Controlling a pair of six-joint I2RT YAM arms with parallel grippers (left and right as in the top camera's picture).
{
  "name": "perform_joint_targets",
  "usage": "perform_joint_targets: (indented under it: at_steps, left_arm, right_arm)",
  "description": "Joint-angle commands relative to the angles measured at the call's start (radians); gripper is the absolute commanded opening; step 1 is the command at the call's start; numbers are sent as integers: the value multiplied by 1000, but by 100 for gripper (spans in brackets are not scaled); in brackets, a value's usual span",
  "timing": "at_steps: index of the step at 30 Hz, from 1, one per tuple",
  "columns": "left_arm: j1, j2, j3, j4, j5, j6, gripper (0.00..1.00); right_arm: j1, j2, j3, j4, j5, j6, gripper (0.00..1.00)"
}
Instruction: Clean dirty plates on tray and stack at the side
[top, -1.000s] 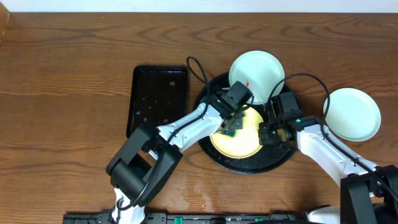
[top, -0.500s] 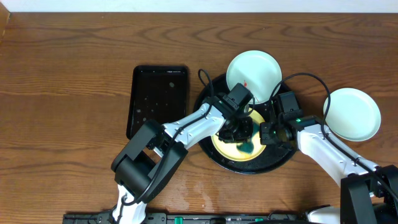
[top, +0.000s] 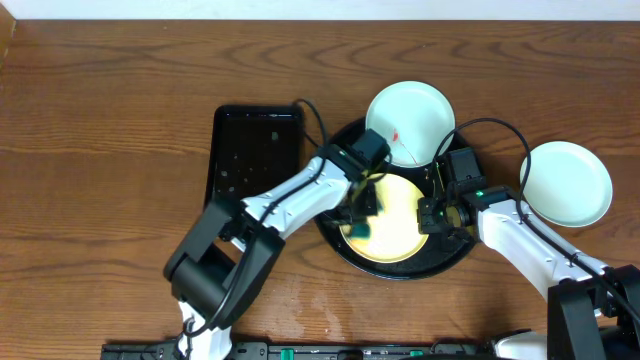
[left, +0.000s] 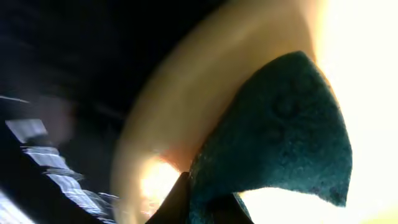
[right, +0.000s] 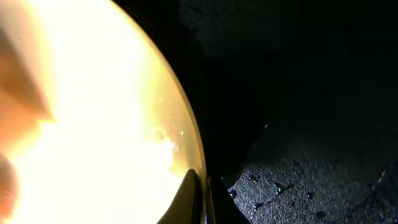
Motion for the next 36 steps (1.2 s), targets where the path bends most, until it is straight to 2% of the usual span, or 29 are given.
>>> perform_joint_targets:
  at_steps: [1,3,7,15,19,25,27,36]
  left_arm:
    - [29,22,-37,-27,-451,-31,7]
    - [21,10,-37,-29,-495,-30,8]
    - [3,-39,-35,-29,-492,-30,8]
    - [5,-244,-33,-41,-488,-29,7]
    - [33,-335,-33,-51,-427,15,7]
    - [151,-410,-33,-116,-356,90,7]
    - [219,-404,-41,-126,-344,151,7]
    - [470,-281,-133,0,-135,314,8]
  right_arm:
    - [-3,5,-12,-12,54,-17,1]
    - [-3,5,-12,-12,54,-17,1]
    - [-3,5,-12,-12,54,-17,1]
    - [-3,5,-12,-17,54,-17,1]
    - [-3,5,-12,-19,54,-17,1]
    - [-3,5,-12,-18,53,-34,1]
    - [-3,5,-12,-18,52,-44,1]
    - [-3,5,-12,5,-38,-104,1]
